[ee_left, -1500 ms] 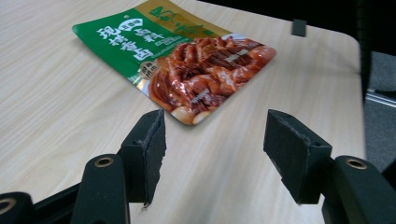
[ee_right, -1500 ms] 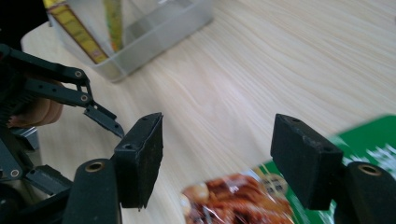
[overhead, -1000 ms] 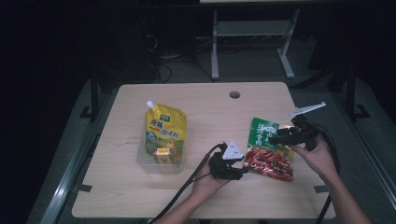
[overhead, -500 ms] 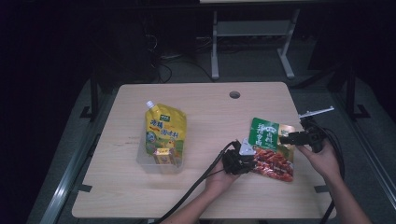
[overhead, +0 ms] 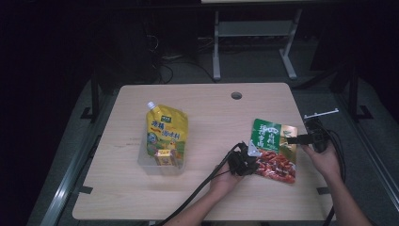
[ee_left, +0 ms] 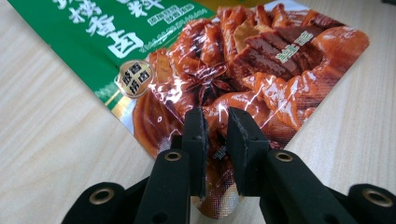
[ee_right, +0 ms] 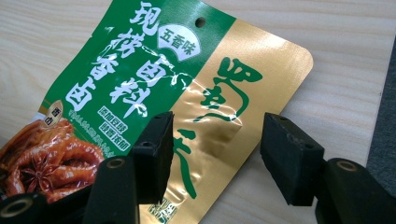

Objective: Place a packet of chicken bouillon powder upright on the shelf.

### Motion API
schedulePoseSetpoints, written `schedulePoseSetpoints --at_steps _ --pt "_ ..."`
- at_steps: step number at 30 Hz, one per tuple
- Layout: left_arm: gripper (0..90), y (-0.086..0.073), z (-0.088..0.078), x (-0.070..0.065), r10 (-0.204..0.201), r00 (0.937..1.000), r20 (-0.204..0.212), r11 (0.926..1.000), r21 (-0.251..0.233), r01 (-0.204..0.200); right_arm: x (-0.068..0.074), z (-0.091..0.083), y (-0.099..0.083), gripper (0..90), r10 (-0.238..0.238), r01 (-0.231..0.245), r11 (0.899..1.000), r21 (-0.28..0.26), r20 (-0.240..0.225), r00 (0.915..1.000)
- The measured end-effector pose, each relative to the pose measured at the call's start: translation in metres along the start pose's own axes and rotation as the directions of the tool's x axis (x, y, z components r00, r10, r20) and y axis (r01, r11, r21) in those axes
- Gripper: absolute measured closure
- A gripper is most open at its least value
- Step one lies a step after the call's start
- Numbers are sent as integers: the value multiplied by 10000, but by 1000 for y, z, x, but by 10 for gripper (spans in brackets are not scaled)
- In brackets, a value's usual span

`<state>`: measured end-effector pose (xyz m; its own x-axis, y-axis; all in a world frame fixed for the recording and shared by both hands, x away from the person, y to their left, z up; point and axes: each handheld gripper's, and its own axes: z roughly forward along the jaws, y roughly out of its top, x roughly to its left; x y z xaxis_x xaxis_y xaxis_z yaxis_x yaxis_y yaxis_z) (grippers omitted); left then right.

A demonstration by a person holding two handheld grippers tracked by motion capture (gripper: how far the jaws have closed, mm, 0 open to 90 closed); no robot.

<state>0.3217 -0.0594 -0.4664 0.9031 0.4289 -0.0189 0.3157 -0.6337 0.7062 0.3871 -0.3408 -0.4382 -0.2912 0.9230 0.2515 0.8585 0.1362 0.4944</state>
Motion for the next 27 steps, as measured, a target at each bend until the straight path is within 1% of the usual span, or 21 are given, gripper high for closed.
schedulePoseSetpoints --at_steps 4,6,9,12,15,17,21,24,25,27 --pt "768 0 0 0 113 9999 -57 9999 71 -112 -2 3 -1 430 109 -109 9999 132 57 9999" --pt "768 1 1 0 89 10000 -44 9999 94 -89 -4 4 -2 432 256 -256 9996 104 28 9997" --pt "767 1 1 -1 103 9999 -80 9999 81 -102 -7 6 -3 435 406 -407 9989 222 39 9992" --pt "767 1 1 0 131 9999 -75 9999 104 -130 -8 7 -4 442 620 -618 9977 271 -76 9980" --pt "767 1 1 -1 143 9999 -85 9998 103 -142 -9 8 -5 447 700 -693 9972 273 -221 9973" --pt "766 0 2 -1 137 9999 -76 9998 109 -136 -10 8 -5 459 771 -763 9966 306 -232 9968" --pt "766 0 2 0 156 9999 -48 9998 128 -156 -11 10 -6 470 881 -866 9956 356 -446 9951" --pt "765 0 2 0 171 9998 -52 9998 136 -170 -12 10 -6 487 975 -959 9947 366 -459 9942" --pt "765 0 2 0 178 9998 -48 9997 140 -177 -13 10 -6 486 999 -981 9946 343 -547 9935" --pt "765 1 2 0 172 9998 -44 9998 133 -171 -12 10 -6 490 976 -957 9947 380 -521 9939"
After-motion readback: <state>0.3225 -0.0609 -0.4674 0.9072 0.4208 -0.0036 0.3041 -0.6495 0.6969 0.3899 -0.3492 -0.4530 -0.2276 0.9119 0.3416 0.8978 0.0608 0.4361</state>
